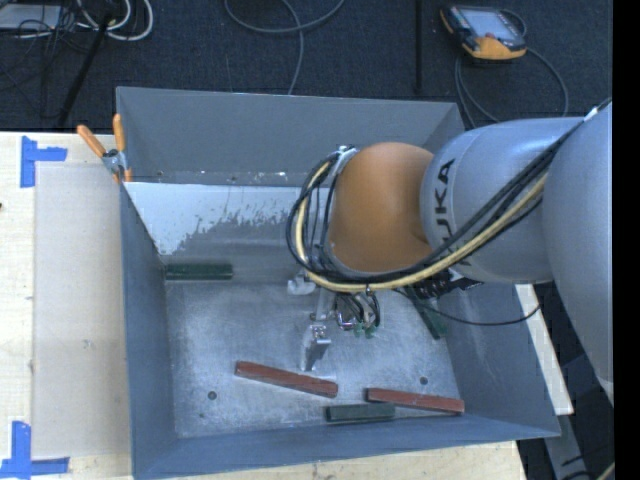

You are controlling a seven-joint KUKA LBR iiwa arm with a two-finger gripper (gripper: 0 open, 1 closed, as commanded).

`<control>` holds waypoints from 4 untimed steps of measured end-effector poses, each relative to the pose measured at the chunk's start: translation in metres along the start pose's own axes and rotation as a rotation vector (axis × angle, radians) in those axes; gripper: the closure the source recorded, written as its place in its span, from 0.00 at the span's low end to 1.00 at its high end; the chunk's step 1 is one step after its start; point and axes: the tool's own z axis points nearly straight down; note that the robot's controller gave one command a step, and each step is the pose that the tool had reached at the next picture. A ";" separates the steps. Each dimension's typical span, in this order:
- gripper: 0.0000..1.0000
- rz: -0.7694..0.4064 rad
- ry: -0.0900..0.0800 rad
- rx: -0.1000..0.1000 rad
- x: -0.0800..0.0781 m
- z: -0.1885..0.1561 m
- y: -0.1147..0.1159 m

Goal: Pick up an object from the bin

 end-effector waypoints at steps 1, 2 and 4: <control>0.00 0.000 0.000 0.000 0.000 0.000 0.000; 1.00 -0.059 -0.010 -0.003 0.046 0.064 0.040; 1.00 -0.148 -0.002 0.000 0.041 -0.079 0.017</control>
Offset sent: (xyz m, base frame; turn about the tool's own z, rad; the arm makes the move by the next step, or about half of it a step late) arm -0.0488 0.0381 -0.0678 -0.0596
